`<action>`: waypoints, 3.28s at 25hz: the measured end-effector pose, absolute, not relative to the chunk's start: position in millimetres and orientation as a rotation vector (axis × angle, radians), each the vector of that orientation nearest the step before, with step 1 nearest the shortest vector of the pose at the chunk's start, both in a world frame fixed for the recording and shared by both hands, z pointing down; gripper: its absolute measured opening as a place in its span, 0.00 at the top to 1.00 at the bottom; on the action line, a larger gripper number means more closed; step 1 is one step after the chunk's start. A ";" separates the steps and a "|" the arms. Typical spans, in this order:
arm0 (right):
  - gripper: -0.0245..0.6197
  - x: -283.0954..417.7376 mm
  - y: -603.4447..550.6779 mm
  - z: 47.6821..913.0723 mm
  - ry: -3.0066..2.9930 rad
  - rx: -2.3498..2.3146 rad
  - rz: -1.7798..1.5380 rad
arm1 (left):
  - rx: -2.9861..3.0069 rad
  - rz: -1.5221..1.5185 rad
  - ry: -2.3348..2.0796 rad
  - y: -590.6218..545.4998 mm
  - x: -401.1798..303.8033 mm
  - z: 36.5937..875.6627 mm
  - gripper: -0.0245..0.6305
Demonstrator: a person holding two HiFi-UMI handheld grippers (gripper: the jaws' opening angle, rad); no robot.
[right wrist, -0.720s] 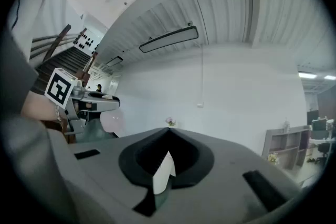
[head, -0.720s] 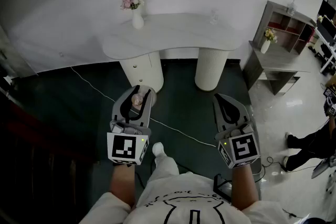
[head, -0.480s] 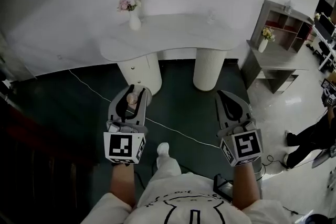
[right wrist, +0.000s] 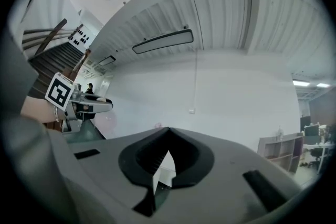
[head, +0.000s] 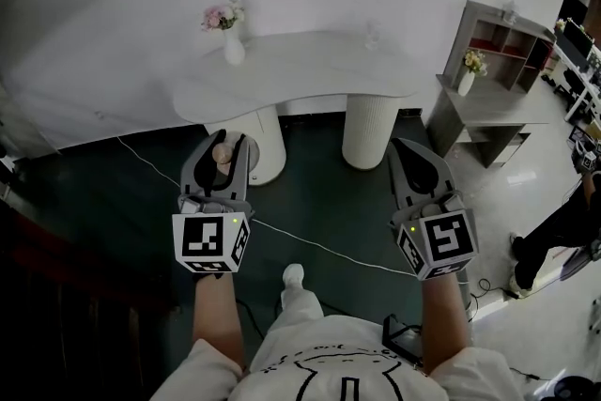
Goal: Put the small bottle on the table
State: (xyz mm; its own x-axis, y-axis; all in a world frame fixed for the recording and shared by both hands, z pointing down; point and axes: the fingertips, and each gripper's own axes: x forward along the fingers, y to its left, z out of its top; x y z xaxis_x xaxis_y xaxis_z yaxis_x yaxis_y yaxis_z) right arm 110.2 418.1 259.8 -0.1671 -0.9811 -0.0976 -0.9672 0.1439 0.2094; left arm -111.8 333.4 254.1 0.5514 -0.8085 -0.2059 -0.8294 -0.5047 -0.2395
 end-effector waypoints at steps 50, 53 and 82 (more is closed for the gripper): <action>0.97 49.4 10.3 296.2 -2.359 1.930 -0.102 | -2.551 0.084 1.411 -55.5 -181.6 273.4 0.78; 0.97 53.8 6.1 300.9 -2.373 1.927 -0.082 | -2.548 0.078 1.417 -60.4 -177.7 274.3 0.78; 0.97 170.0 -264.3 325.3 -2.499 1.735 0.012 | -2.517 -0.039 1.580 -293.2 -52.1 303.5 0.78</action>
